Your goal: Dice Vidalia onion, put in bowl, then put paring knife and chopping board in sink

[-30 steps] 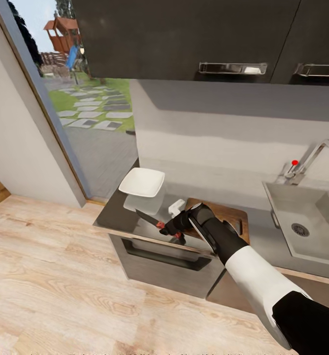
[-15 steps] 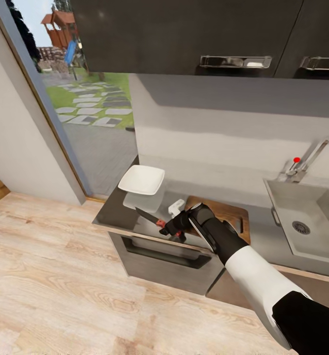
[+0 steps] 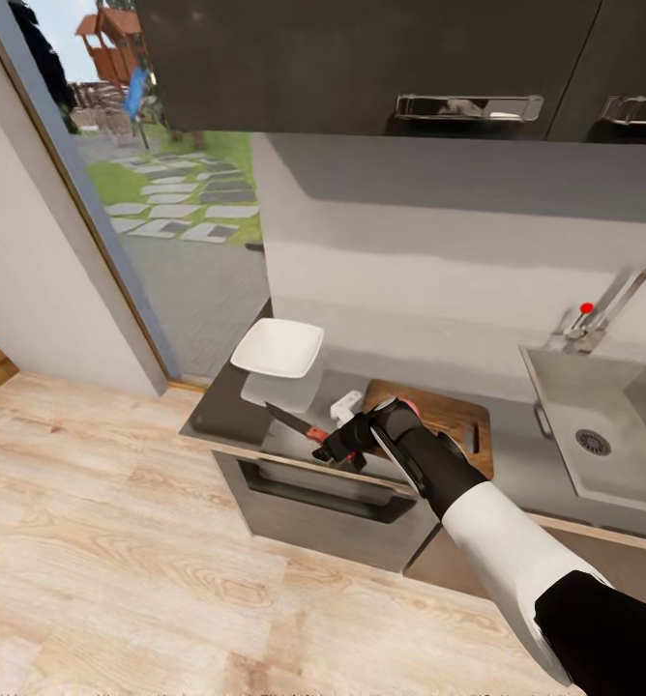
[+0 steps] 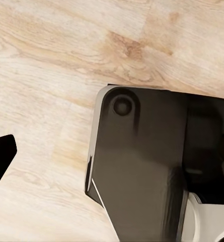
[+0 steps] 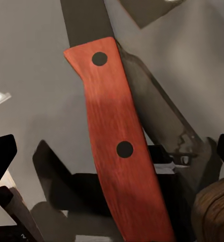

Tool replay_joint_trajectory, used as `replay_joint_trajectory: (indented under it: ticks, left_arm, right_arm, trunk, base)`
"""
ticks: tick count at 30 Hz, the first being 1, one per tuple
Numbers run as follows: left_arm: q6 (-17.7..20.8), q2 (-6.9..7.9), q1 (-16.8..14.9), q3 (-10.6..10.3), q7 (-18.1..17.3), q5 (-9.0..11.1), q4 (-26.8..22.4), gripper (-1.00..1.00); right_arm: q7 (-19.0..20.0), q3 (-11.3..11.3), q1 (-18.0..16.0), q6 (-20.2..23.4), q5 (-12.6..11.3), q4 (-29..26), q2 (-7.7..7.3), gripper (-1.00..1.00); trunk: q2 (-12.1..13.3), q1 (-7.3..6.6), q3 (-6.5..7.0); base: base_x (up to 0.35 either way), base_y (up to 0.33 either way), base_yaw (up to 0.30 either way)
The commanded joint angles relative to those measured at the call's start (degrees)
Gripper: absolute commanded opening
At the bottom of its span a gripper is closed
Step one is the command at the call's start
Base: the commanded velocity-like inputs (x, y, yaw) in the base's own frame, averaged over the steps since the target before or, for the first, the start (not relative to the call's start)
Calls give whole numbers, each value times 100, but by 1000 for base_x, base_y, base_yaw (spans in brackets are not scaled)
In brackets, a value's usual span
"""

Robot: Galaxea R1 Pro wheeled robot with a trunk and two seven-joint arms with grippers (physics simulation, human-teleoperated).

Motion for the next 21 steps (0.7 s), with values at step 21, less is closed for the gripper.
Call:
replay_joint_trajectory:
  ticks: [21]
  left_arm:
    - [-9, 18, 2, 11, -56, 61, 0, 100]
  right_arm:
    - [-18, 25, 1, -174, 140, 27, 120, 100]
  trunk:
    - [-11, 3, -83]
  base:
    - [0, 0, 0]
